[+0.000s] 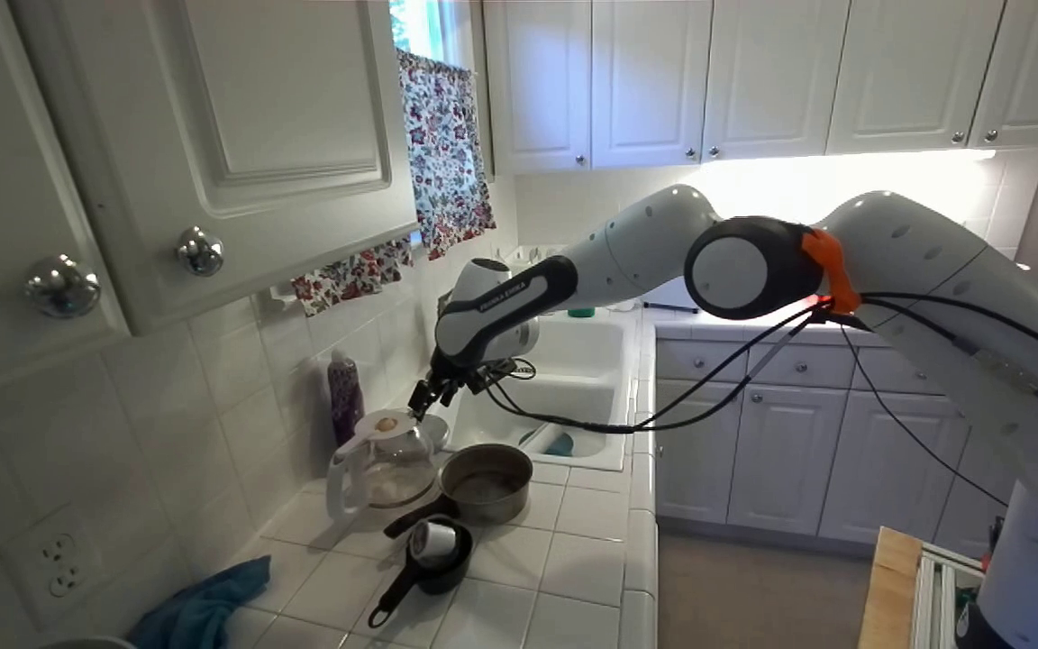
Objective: Bring the pan closer to the sink, then place a lid on it
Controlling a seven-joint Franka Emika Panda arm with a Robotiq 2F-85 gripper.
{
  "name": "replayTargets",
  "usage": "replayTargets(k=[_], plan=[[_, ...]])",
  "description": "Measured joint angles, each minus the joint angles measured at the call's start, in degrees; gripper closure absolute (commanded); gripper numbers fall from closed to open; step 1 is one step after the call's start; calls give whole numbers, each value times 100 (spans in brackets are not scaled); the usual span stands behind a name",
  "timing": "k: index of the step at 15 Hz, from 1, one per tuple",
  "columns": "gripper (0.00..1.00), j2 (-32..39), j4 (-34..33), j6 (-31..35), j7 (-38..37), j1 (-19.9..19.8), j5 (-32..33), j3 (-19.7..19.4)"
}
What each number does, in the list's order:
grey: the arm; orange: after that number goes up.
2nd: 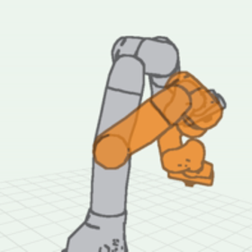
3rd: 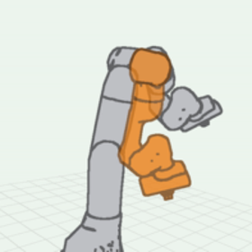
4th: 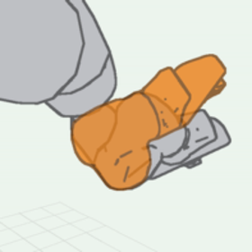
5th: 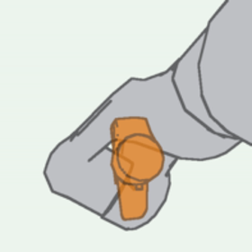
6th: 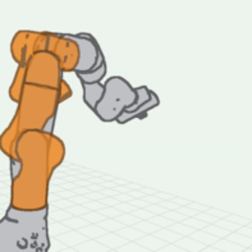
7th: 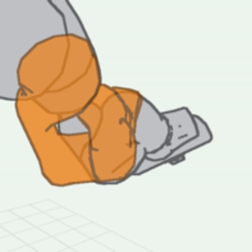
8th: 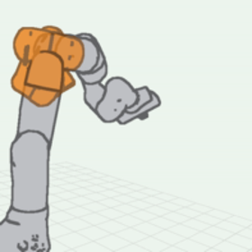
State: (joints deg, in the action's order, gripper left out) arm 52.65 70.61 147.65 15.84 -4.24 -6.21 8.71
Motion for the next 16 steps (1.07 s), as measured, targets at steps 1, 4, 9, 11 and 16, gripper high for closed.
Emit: replayTargets(k=[1,4,9,11,16], plan=[[0,51,-56,0,-79,89,41,-117],[0,198,-275,0,-260,245,194,-400],[0,602,-923,-2,-284,306,317,-532],[0,811,-1204,-3,-284,306,317,-531],[0,1303,-1860,-6,-276,331,317,-495]])
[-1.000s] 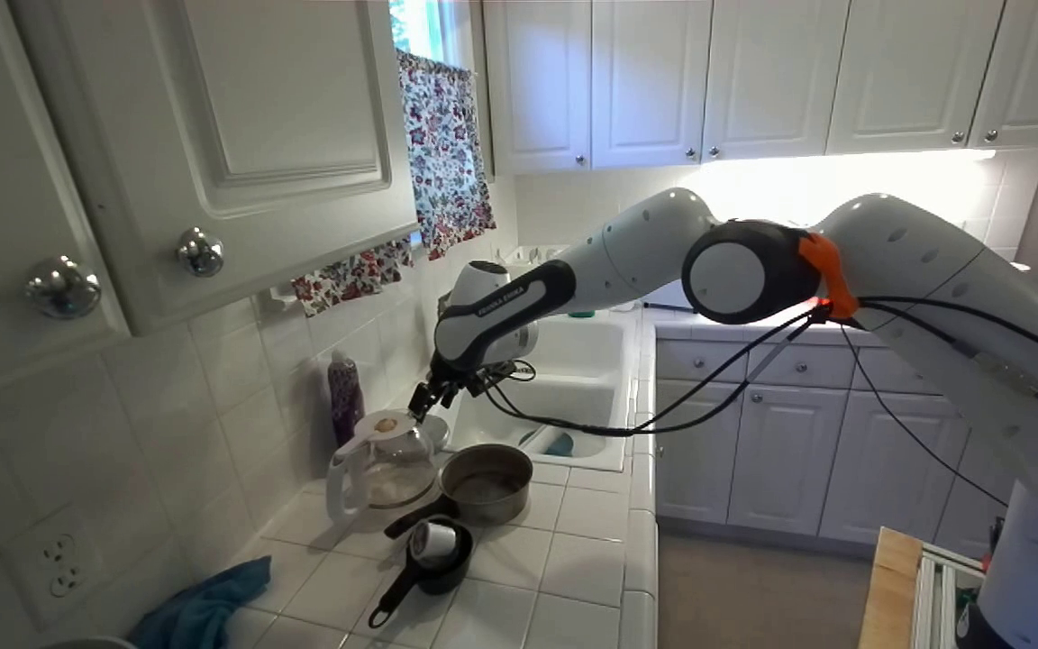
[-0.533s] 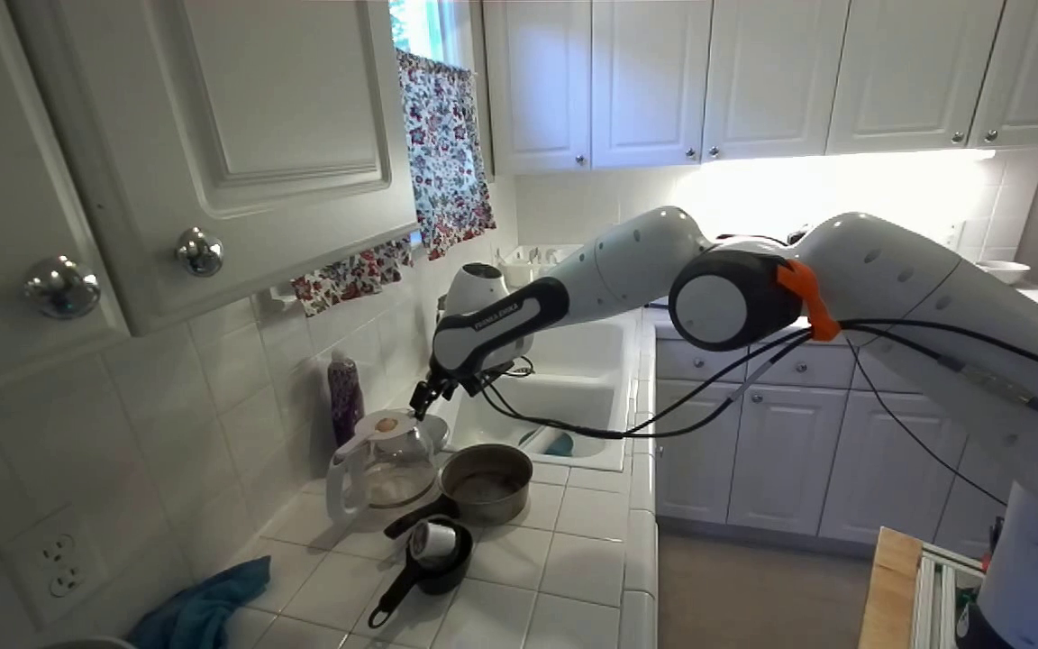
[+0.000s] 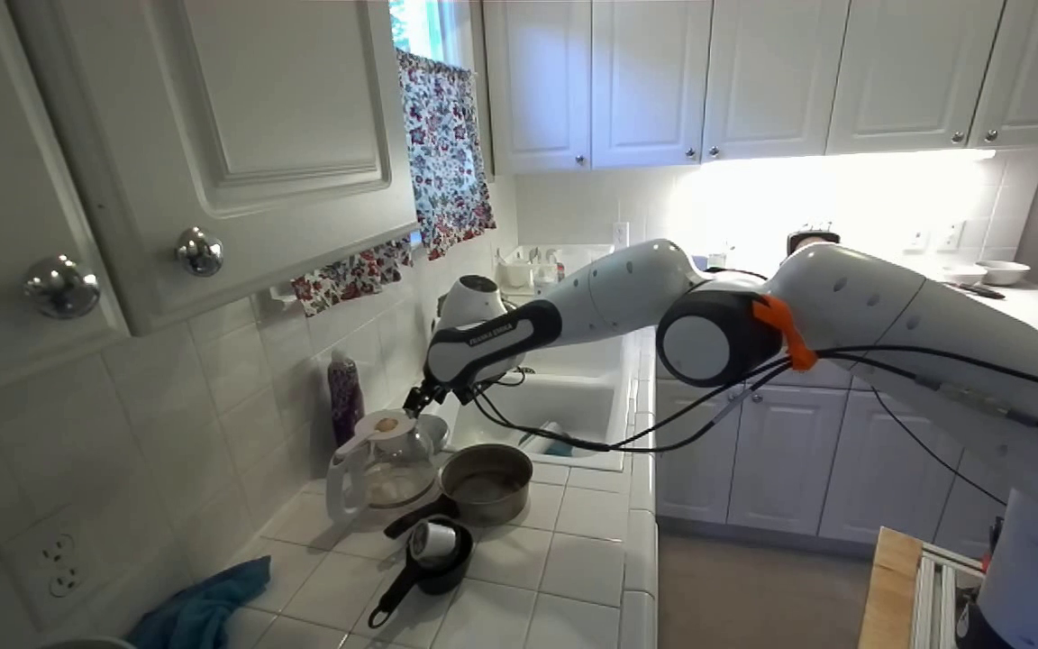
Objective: Bring the pan closer to the sink, then place a lid on it
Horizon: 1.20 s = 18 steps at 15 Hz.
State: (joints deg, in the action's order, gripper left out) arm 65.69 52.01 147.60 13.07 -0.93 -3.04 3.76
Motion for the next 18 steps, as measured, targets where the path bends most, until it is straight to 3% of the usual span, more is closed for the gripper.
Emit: replayTargets(k=[4,6,8,18], plan=[[0,260,-441,-53,24,76,0,45],[5,345,-615,-142,28,117,0,56],[24,409,-764,-241,28,149,0,60],[95,707,-1250,-610,28,197,0,138]])
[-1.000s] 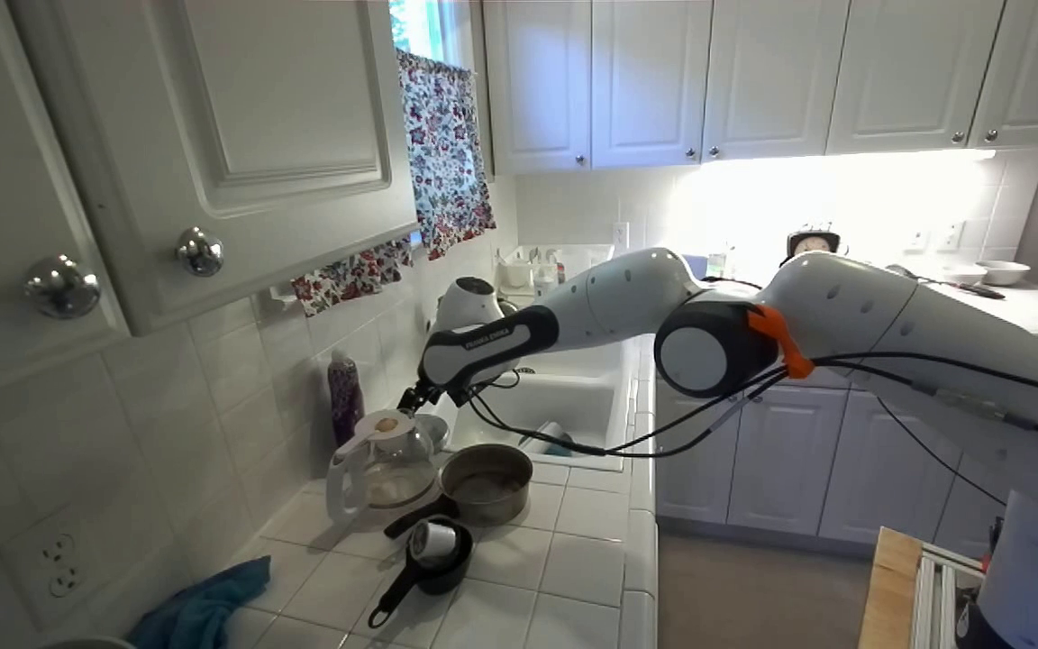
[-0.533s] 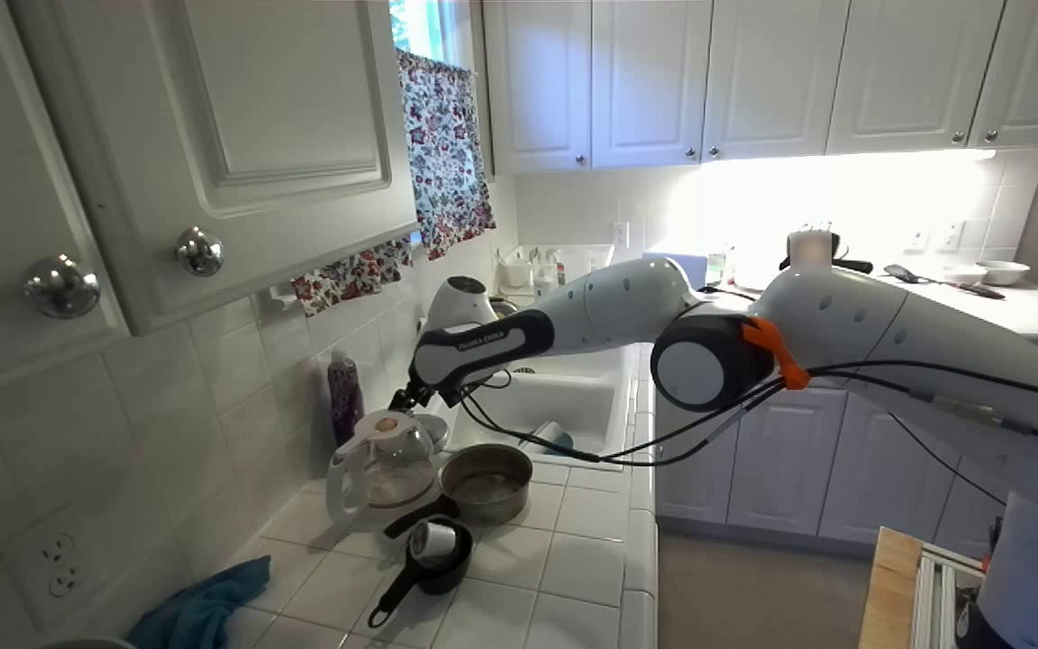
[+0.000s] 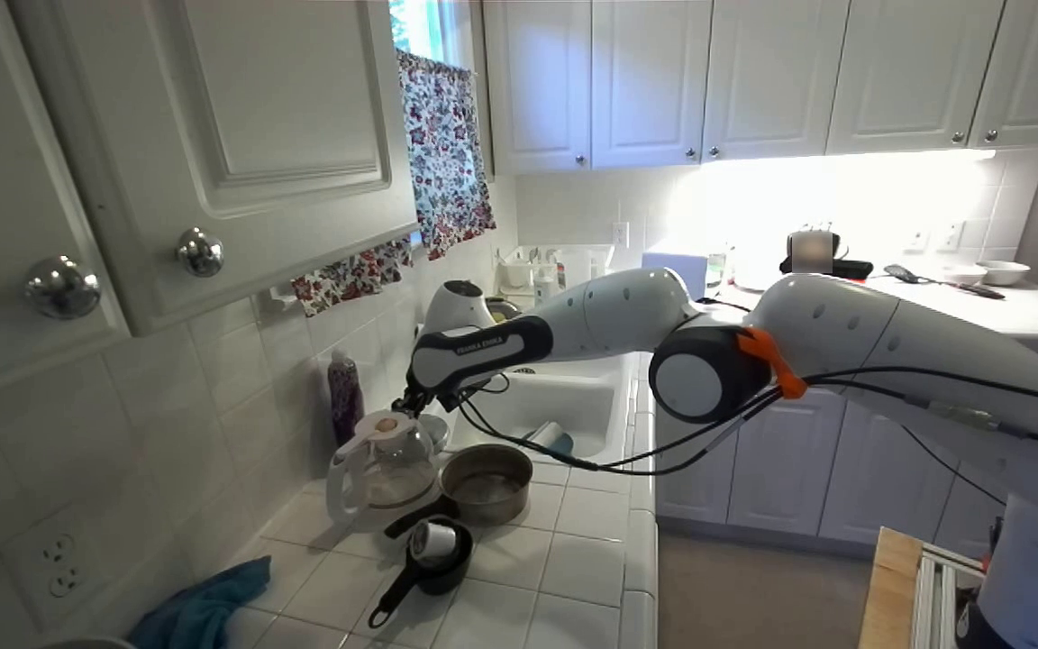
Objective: Bring the pan closer to the sink, then place a lid on it
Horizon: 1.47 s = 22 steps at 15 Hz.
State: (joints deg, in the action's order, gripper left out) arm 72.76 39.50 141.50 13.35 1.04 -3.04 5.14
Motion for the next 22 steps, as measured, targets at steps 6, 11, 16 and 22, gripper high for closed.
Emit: replayTargets(k=[6,11,16,22], plan=[[94,87,-166,-112,-3,3,0,-2],[94,48,-247,-150,-117,-4,0,-190],[94,-122,-259,-144,-516,-53,0,-606],[94,-564,0,-140,-861,-98,-1,-763]])
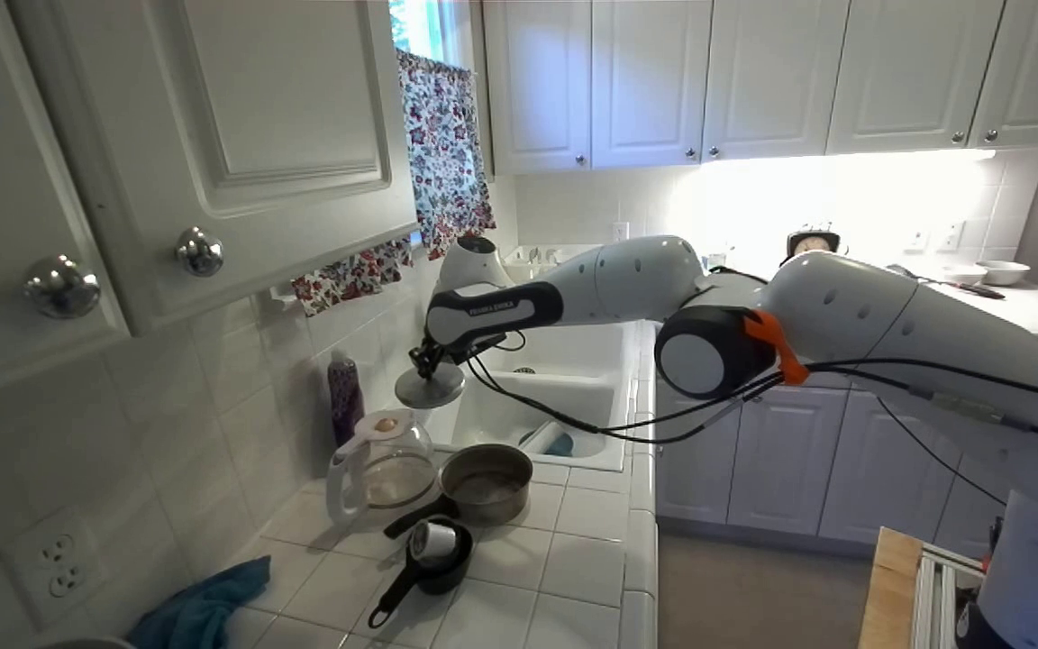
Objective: Bring the pan closer to the sink, then place a lid on it
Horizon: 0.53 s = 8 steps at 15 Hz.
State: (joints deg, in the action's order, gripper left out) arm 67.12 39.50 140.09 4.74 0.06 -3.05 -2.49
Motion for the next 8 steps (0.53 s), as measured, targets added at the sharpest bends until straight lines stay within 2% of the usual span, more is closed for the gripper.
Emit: replayTargets(k=[3,8], plan=[[94,-422,506,124,-634,75,73,-232],[94,-1064,1624,382,-2324,320,339,-1026]])
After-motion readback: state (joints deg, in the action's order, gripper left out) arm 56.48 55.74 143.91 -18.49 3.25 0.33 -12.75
